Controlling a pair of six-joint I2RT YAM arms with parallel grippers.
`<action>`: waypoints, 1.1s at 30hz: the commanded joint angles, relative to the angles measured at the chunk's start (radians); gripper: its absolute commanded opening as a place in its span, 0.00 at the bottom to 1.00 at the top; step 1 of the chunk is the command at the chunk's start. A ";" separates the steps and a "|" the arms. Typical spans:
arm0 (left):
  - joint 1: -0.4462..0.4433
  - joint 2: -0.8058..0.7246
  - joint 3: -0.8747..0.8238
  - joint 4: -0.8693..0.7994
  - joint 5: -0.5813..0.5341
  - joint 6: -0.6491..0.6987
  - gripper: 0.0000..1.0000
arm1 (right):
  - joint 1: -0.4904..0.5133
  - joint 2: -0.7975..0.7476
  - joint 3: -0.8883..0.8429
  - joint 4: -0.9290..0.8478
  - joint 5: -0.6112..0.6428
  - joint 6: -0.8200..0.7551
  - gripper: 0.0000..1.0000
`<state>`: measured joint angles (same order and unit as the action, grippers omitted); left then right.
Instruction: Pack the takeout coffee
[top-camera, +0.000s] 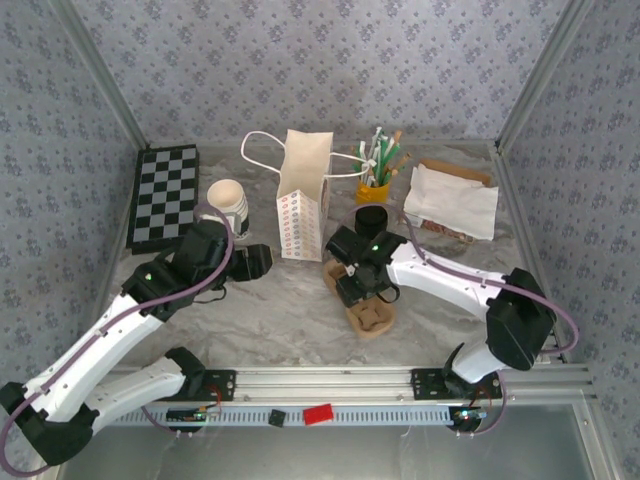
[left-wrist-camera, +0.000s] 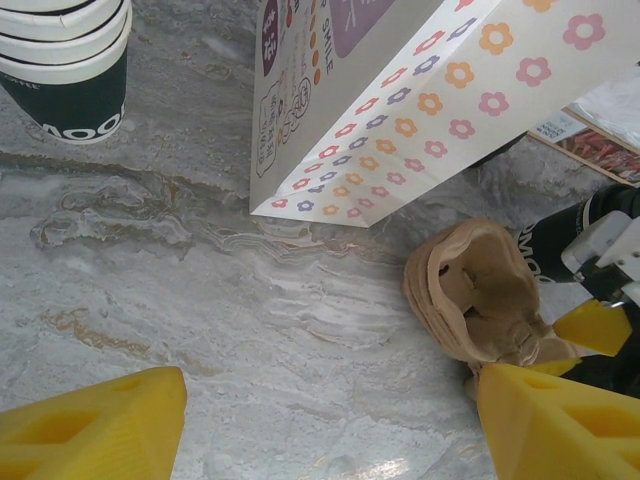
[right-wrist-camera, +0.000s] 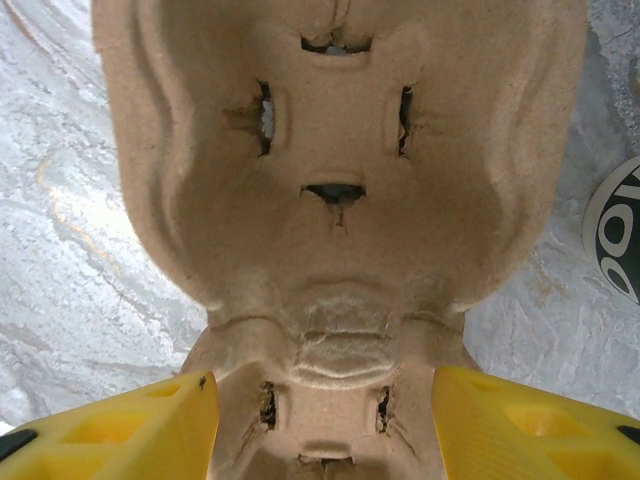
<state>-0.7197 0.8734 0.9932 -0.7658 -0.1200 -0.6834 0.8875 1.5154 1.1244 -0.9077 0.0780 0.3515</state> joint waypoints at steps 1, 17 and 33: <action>0.008 0.006 -0.001 0.020 0.007 -0.013 0.77 | -0.007 0.021 0.000 0.005 0.003 0.024 0.60; 0.007 0.024 -0.001 0.027 0.008 -0.005 0.77 | -0.014 0.070 -0.013 0.022 0.007 0.045 0.51; 0.008 0.032 -0.001 0.035 0.017 -0.003 0.77 | -0.020 0.022 -0.008 0.017 -0.008 0.085 0.41</action>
<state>-0.7193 0.8997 0.9916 -0.7547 -0.1169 -0.6827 0.8726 1.5688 1.1187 -0.8707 0.0860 0.4099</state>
